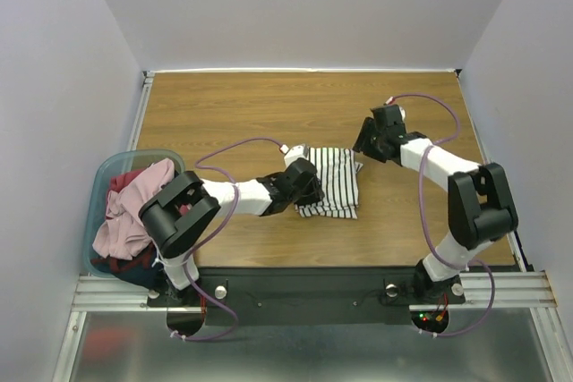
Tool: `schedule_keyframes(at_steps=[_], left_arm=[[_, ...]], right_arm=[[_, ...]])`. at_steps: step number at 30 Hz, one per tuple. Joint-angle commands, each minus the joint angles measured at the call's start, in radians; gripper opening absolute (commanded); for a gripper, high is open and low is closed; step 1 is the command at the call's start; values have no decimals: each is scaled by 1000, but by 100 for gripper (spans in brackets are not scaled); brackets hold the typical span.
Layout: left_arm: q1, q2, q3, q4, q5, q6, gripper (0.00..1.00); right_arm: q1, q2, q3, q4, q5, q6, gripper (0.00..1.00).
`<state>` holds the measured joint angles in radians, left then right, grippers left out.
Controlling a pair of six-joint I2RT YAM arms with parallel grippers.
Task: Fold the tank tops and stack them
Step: Fold the tank top, then neatly place the folded tank top to the corner
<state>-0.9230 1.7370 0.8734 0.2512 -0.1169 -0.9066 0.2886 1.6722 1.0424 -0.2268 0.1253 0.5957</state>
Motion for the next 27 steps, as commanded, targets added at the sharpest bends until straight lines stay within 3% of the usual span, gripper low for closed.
schedule_keyframes(at_steps=[1, 5, 8, 14, 19, 27], left_arm=[[-13, -126, 88, -84, 16, 86, 43], [1, -250, 131, -205, -72, 78, 45], [50, -332, 98, -279, -102, 40, 45], [216, -582, 29, -371, -79, 101, 45], [253, -734, 9, -455, -81, 135, 46], [262, -840, -25, -517, -70, 187, 46]], right_arm=[[9, -145, -24, 3, -44, 3, 60], [90, -219, -79, -5, -41, 47, 61], [228, -216, -84, -6, 17, 104, 60], [408, -74, -48, -5, 137, 220, 60], [403, 72, -18, -14, 215, 228, 64], [146, 204, 62, -49, 83, 90, 64]])
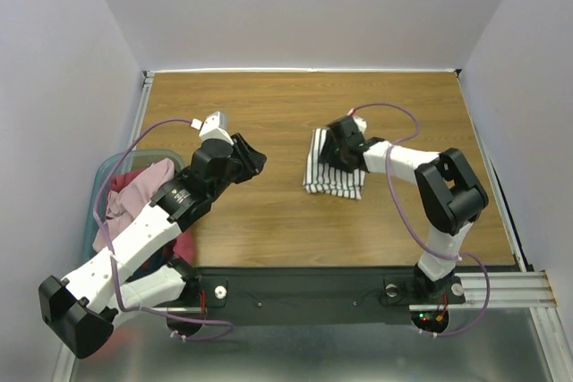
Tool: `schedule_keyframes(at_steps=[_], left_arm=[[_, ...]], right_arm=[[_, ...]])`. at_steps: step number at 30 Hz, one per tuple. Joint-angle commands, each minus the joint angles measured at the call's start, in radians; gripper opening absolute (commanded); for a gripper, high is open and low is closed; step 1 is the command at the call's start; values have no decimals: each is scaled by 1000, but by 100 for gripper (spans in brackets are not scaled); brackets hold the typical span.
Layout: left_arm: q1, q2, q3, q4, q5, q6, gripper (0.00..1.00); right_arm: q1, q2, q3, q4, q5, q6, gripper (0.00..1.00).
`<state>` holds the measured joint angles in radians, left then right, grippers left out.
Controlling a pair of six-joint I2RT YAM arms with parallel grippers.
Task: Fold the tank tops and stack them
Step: Neatly place the folded tank top to the corner
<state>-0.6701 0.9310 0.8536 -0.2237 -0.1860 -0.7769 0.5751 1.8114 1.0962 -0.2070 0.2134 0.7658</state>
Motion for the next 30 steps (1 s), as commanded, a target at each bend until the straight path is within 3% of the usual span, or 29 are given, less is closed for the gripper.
schedule_keyframes(at_steps=[1, 3, 8, 15, 19, 26, 30], left_arm=[[10, -46, -4, -51, 0, 65, 46], [14, -55, 8, -65, -1, 91, 46], [21, -41, 51, -69, 36, 129, 46], [29, -1, 96, -85, 80, 175, 46], [35, 20, 99, -88, 89, 203, 46], [55, 106, 145, -101, 118, 277, 46], [78, 144, 157, -101, 131, 306, 46]], right_arm=[[-170, 68, 19, -74, -18, -110, 65], [-282, 95, 127, -112, -54, -163, 66], [-406, 233, 408, -267, -28, -273, 69], [-580, 592, 908, -472, -55, -453, 72], [-664, 684, 1101, -514, -34, -525, 78], [-732, 815, 1295, -516, 32, -606, 83], [-732, 841, 1326, -491, 118, -677, 85]])
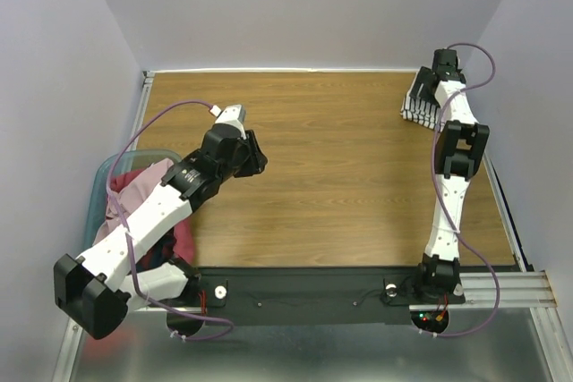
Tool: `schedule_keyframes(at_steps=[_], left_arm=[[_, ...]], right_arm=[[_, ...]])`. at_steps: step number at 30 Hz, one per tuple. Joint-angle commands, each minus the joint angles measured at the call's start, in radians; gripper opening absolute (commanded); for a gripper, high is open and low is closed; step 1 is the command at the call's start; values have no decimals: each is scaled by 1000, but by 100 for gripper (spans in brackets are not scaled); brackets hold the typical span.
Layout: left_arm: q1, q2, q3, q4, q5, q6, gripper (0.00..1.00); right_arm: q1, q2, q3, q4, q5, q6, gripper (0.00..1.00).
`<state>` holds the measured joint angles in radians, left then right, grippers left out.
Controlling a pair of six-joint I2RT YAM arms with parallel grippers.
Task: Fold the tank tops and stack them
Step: Neatly place the folded tank top to the corner, then grab the tank top from the pile
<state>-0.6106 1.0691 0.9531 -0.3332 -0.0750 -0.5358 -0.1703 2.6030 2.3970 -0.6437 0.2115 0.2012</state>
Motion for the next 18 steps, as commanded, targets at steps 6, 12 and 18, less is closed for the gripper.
schedule_keyframes(at_steps=[6, 12, 18], left_arm=[[54, 26, 53, 28, 55, 69, 49], [66, 15, 61, 34, 40, 36, 52], [74, 5, 79, -3, -40, -56, 53]], right_arm=[[14, -17, 2, -10, 80, -117, 87], [15, -227, -77, -10, 32, -30, 92], [57, -574, -350, 1, -27, 81, 100]])
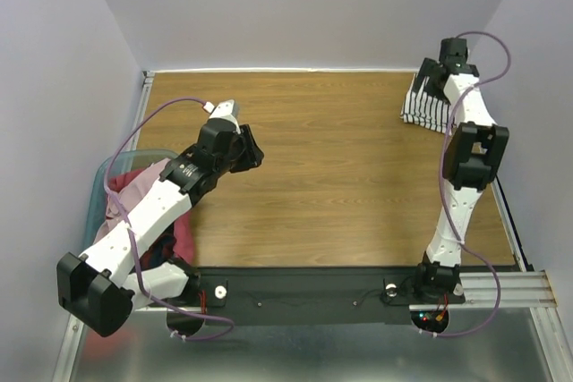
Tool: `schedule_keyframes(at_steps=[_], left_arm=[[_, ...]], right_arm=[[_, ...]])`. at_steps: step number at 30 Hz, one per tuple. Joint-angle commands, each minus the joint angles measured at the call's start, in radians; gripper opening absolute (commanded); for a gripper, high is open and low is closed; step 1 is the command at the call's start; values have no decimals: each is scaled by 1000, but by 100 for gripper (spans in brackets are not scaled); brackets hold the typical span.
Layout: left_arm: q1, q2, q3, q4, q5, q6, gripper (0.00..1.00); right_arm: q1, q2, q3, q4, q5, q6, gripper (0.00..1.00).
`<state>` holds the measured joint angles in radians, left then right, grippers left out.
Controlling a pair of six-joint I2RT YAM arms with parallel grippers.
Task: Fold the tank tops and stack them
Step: Grab the tank top from the pile
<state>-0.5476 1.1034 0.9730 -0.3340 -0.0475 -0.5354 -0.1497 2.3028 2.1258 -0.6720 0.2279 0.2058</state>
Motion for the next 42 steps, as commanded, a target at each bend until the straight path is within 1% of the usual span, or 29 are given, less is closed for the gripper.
schedule_keyframes(at_steps=[1, 2, 3, 4, 5, 6, 7, 8, 9, 10, 11, 12, 14, 15, 17, 18, 20, 21, 24, 25, 27, 28, 31, 34, 37, 42], left_arm=[[12, -31, 59, -11, -90, -69, 53], [15, -33, 61, -25, -118, -92, 53], [20, -36, 61, -40, -144, -130, 53], [34, -34, 59, -77, -191, -156, 53], [41, -36, 59, -94, -216, -179, 53], [55, -37, 59, -117, -238, -199, 53], [67, -39, 61, -140, -262, -248, 53], [99, -39, 61, -193, -312, -271, 53], [119, -45, 61, -220, -327, -319, 53], [165, -51, 61, -279, -350, -340, 53], [184, -57, 55, -304, -359, -363, 53], [204, -75, 50, -356, -370, -386, 53], [239, -105, 41, -401, -403, -457, 55], [265, -122, 33, -421, -420, -477, 58], [302, -172, 17, -483, -478, -536, 62], [302, -189, 10, -494, -486, -546, 63], [357, -232, -5, -525, -506, -564, 67], [403, -253, -14, -542, -506, -564, 66], [472, -277, -31, -556, -493, -549, 67], [513, -287, -36, -563, -485, -548, 67], [540, -289, -52, -568, -473, -543, 67], [585, -283, -59, -573, -453, -538, 67], [636, -277, -91, -579, -398, -541, 66], [650, -281, -132, -580, -365, -560, 62], [660, -286, -172, -563, -347, -571, 60], [663, -274, -266, -445, -269, -555, 58]], right_arm=[[50, -314, -125, 31, -54, 102, 100], [67, -354, -171, 40, -67, 110, 100], [111, -400, -275, 63, -70, 128, 100], [139, -478, -332, 86, -96, 147, 100], [212, -524, -386, 141, -104, 152, 100], [252, -557, -448, 161, -96, 170, 100], [294, -587, -548, 188, -96, 184, 100], [336, -639, -600, 216, -105, 193, 100], [410, -657, -669, 248, -104, 210, 100], [444, -684, -710, 267, -119, 230, 100], [511, -695, -739, 302, -134, 231, 100], [541, -704, -763, 310, -130, 239, 100], [600, -715, -823, 330, -128, 247, 100], [642, -715, -837, 339, -127, 247, 100], [676, -715, -875, 353, -130, 248, 100], [680, -718, -885, 357, -134, 247, 100], [688, -727, -923, 370, -137, 247, 100], [688, -740, -935, 377, -144, 245, 100], [688, -749, -972, 394, -147, 244, 100], [688, -753, -978, 396, -150, 241, 100], [690, -761, -992, 405, -159, 242, 100], [690, -769, -1001, 408, -163, 241, 100], [690, -776, -1015, 416, -159, 236, 100], [688, -776, -1021, 417, -153, 236, 100], [690, -769, -1020, 420, -162, 236, 100], [688, -773, -1021, 419, -165, 233, 100]])
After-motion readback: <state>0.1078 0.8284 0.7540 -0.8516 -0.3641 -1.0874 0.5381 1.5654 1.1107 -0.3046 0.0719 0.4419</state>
